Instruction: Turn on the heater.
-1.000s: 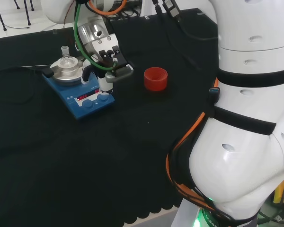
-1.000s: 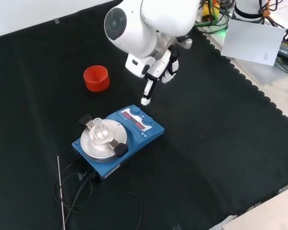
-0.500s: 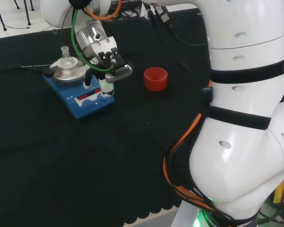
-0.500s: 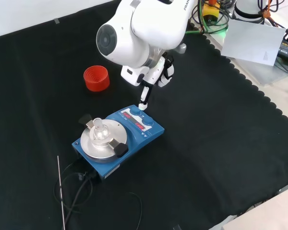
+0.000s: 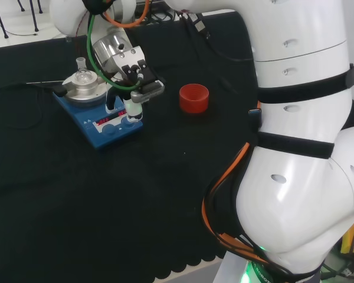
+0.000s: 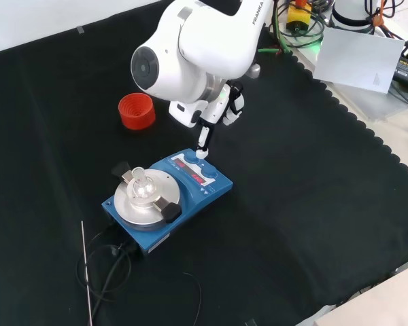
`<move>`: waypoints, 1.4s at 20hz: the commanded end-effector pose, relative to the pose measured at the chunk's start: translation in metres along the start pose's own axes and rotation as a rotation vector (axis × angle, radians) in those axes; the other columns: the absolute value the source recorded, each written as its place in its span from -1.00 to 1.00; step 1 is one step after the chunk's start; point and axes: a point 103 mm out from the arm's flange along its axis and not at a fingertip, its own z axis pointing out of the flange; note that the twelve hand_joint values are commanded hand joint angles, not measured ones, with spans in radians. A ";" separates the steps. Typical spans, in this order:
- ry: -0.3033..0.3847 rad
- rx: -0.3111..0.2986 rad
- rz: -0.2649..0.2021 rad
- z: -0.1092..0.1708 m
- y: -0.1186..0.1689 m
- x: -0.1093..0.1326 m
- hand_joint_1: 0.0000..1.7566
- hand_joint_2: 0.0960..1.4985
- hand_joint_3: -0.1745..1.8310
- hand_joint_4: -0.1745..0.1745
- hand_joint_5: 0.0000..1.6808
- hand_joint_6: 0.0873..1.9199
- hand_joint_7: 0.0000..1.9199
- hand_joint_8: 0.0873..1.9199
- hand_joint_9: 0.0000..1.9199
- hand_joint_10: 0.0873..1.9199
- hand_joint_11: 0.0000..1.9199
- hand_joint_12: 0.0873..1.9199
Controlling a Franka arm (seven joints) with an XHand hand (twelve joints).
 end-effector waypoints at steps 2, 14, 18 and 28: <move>-0.006 0.009 -0.012 0.005 0.002 0.007 0.72 -0.29 0.33 -0.14 -0.67 -1.00 0.90 0.67 1.00 0.56 1.00 0.65; -0.013 0.027 -0.019 0.011 0.010 0.012 0.72 -0.30 0.34 -0.14 -0.66 -1.00 0.90 0.67 1.00 0.56 1.00 0.64; -0.011 0.034 -0.021 0.014 0.015 0.010 0.72 -0.30 0.34 -0.14 -0.66 -1.00 0.90 0.67 1.00 0.56 1.00 0.64; -0.008 0.049 -0.019 0.018 0.020 0.008 0.72 -0.30 0.35 -0.14 -0.65 -1.00 0.90 0.66 1.00 0.56 1.00 0.63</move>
